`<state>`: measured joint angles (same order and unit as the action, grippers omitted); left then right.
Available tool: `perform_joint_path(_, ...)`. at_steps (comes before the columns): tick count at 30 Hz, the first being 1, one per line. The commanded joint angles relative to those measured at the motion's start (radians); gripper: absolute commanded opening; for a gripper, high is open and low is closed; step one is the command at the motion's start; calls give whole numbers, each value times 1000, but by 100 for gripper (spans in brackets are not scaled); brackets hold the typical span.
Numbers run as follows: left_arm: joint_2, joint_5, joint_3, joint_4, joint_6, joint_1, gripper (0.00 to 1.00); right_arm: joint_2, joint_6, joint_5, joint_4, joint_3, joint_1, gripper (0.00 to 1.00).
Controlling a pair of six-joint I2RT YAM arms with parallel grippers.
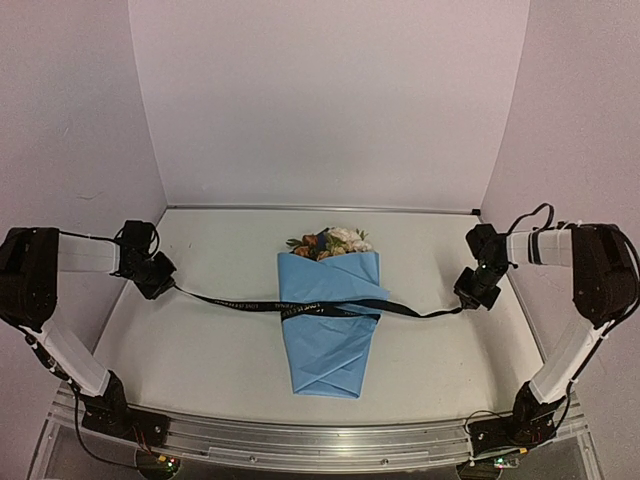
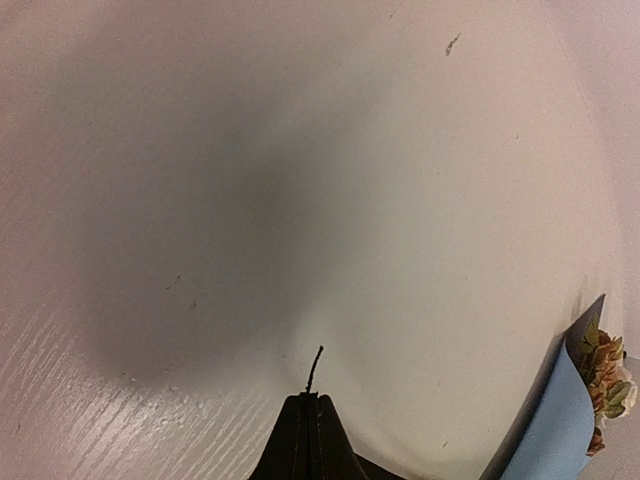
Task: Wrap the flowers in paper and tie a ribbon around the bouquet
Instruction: Pass from the right arm to the left
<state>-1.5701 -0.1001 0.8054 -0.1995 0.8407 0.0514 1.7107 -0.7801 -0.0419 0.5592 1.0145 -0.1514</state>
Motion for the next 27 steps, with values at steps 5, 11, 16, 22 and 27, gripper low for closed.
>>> perform_joint_path(5, 4, -71, 2, 58, -60, 19, 0, -168, 79, -70, -2, 72, -185, 0)
perform_joint_path(11, 22, -24, -2, 44, -75, 28, 0, -186, 61, -171, 73, 305, -401, 0)
perform_joint_path(16, 37, -44, -17, 57, -82, 30, 0, -151, 10, -295, 58, 429, -525, 0)
perform_joint_path(22, 44, -42, -15, 44, -102, 32, 9, -129, 50, -302, 52, 505, -576, 0)
perform_joint_path(27, 92, -36, 1, 37, -119, 45, 41, -40, 53, -312, 95, 703, -576, 0)
